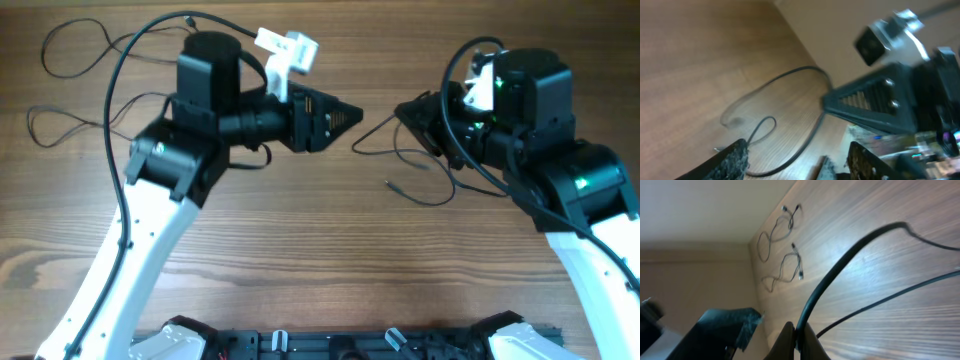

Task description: Untangle cables

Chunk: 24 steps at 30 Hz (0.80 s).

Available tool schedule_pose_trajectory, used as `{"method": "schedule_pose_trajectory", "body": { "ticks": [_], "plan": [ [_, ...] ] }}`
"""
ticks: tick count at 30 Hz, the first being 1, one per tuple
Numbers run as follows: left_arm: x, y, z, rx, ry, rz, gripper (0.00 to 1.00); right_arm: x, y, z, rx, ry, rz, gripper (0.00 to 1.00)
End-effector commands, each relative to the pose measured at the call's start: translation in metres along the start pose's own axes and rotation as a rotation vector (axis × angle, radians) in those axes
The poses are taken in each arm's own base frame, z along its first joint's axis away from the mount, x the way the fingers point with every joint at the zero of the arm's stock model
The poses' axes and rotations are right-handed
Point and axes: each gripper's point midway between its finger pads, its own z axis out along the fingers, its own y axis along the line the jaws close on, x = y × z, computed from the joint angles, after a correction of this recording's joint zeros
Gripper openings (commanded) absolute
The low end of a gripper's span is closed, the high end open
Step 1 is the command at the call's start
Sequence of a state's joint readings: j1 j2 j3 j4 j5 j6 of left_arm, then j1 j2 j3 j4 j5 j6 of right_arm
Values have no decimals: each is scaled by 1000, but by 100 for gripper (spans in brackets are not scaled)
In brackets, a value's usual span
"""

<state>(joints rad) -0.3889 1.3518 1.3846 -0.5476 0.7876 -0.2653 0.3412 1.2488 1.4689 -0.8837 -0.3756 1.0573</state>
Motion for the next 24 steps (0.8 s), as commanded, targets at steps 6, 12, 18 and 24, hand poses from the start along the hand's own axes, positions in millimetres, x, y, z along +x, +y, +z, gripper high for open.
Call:
{"method": "schedule_pose_trajectory", "body": {
  "ticks": [6,12,18,24],
  "plan": [
    [7,7,12,-214,16,398,64,20,14,4,-74,143,20,4],
    [8,9,12,-230,20,411,55,20,15,4,-75,146,24,4],
    [19,4,15,-199,58,398,52,23,16,3,-86,164,24,4],
    [38,-10,21,-139,126,460,51,18,17,4,-86,138,24,4]
  ]
}}
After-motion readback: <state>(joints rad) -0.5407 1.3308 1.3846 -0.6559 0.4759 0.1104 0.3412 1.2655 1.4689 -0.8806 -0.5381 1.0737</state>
